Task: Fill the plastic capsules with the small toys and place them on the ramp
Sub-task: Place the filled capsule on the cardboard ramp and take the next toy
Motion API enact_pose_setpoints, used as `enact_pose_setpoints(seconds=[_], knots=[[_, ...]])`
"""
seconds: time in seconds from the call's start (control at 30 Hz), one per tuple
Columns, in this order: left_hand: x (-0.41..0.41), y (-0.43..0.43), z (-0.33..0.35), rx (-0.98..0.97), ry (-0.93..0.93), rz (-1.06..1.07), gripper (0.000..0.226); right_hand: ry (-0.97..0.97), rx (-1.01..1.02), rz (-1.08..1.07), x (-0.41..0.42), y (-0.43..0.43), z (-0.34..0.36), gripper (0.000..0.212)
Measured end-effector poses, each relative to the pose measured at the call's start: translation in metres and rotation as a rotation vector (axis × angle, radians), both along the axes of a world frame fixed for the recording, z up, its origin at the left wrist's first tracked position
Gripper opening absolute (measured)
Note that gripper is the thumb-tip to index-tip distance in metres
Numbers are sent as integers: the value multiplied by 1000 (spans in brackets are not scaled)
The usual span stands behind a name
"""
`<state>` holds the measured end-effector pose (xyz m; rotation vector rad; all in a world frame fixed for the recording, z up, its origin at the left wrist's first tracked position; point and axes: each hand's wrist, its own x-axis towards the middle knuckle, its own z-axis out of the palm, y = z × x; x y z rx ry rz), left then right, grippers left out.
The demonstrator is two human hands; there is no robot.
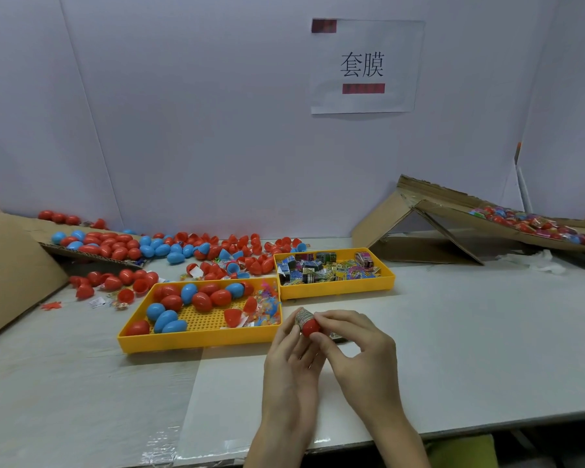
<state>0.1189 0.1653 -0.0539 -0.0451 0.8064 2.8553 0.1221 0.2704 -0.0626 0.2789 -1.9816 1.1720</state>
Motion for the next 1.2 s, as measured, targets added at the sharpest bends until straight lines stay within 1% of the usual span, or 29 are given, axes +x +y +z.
enact_pose_setpoints(seconds=[0.07, 0.27, 0.37, 0.47, 0.53, 0.57, 0.63, 0.7, 0.77, 0.9, 1.03, 1.2], knots=[[-1, 0, 0, -4, -2, 0, 27, 15, -4, -3, 0, 0, 0, 32], [0, 2, -1, -44, 16, 7, 25, 35, -2, -15, -1, 0, -2, 31], [0, 2, -1, -61, 20, -9, 29, 40, 14, -11, 0, 1, -2, 32], [-1, 3, -2, -106, 30, 17, 35, 26, 32, 0, 1, 1, 0, 38], [-3, 2, -2, -101, 17, 21, 32, -11, 8, 19, 0, 0, 2, 44], [-3, 2, -2, -92, 17, 21, 30, -26, -24, 37, 0, 0, 2, 43], [-2, 2, -2, -83, 41, 29, 27, -31, -73, 64, -1, -1, 2, 31], [-1, 2, -1, -98, 77, 38, 27, -23, -85, 43, -1, 0, 1, 21], [0, 3, 0, -117, 102, 39, 28, -17, -102, 17, -2, 1, 0, 20], [-1, 3, -1, -132, 109, 47, 25, 14, -67, -10, -1, 0, -2, 19], [-1, 3, -1, -187, 132, 38, 25, 64, -63, -49, -1, -1, -2, 14], [1, 5, -2, -290, 139, 65, 32, 35, -33, -75, -2, 1, -3, 18]])
